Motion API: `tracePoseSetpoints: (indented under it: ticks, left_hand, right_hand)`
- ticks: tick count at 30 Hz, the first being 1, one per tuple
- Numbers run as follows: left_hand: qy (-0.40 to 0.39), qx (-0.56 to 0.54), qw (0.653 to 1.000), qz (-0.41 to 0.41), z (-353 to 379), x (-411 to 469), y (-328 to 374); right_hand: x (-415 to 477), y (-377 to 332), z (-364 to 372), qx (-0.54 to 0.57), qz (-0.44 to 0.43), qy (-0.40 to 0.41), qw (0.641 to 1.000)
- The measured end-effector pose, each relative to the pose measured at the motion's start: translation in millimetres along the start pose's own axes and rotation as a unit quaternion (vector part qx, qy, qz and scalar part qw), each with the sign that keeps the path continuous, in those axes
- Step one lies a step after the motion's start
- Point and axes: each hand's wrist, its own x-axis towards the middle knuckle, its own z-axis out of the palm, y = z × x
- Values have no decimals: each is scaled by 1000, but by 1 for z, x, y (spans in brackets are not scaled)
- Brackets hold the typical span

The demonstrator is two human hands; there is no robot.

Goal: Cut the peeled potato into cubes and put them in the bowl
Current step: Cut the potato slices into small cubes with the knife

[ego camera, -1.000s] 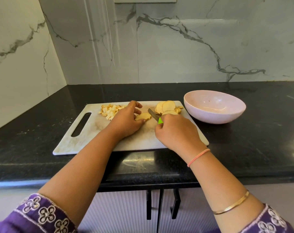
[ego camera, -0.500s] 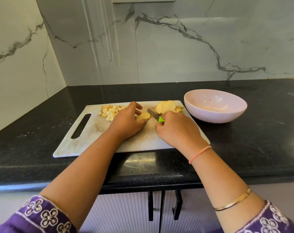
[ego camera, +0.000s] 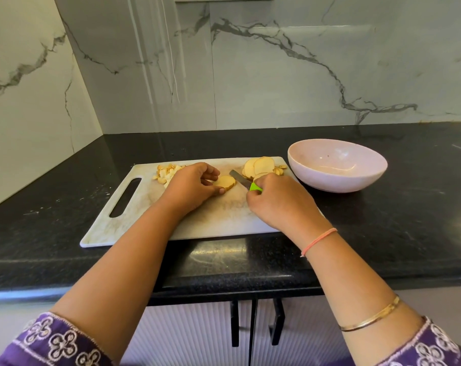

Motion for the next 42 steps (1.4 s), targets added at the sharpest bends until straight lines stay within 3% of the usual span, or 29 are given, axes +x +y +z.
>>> tracePoseSetpoints:
  ticks: [8,13,20,25,42]
  left_hand:
    - [9,38,999,5,5,0,3]
    - [17,45,999,9,6,0,4]
    - [16,43,999,7,9,0,3]
    - [25,31,999,-4,12,1,6]
    - [42,69,996,-39,18,1,18]
  right_hand:
    - [-1,-1,-2,27,14,-10,999]
    - [-9,-2,-3,4,37,33,999]
    - [-20,-12,3,-20,13,19,1000]
    - [-14,-12,-7,-37,5,52,998]
    - [8,-49,-42,-126,-32,-70,989]
